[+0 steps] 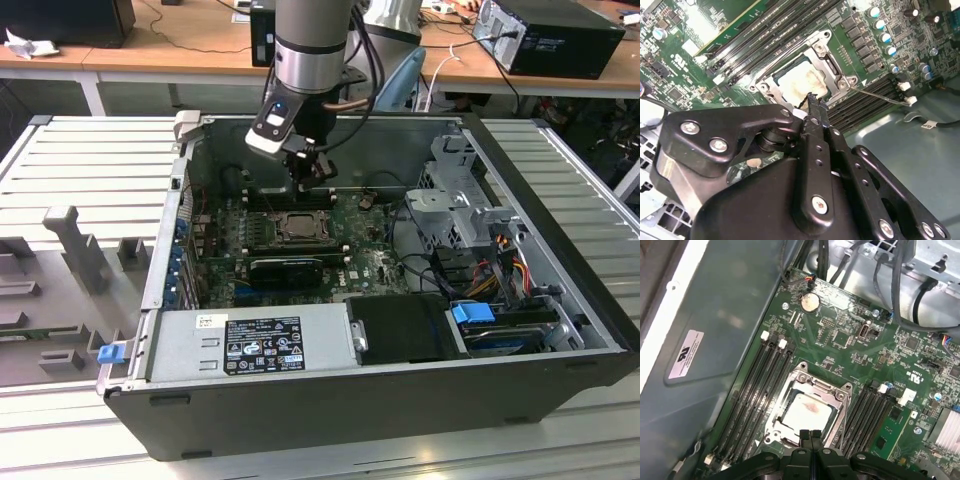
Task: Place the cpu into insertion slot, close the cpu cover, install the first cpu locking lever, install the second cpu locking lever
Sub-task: 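Install the first cpu locking lever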
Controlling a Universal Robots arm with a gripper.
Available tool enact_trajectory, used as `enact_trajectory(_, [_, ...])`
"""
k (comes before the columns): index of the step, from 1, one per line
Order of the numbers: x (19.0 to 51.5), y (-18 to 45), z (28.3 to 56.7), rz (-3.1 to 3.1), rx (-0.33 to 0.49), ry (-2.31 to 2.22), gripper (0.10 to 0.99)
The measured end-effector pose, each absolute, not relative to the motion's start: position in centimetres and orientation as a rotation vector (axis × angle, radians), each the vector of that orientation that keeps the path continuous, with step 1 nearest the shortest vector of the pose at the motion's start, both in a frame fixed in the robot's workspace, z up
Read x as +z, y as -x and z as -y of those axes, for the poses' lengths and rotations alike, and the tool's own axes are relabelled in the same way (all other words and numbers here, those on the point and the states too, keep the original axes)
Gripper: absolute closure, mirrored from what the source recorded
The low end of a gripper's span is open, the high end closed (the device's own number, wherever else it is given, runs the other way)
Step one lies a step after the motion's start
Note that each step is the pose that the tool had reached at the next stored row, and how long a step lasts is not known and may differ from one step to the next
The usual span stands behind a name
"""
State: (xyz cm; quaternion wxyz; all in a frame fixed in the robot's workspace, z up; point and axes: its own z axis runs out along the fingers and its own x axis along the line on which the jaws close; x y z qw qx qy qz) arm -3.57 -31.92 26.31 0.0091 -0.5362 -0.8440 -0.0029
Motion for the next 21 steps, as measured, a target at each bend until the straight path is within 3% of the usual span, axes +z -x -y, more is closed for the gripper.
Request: enact_trajectory(21, [26.31, 3.57, 31.92, 2.761, -0.007, 1.46, 0.98])
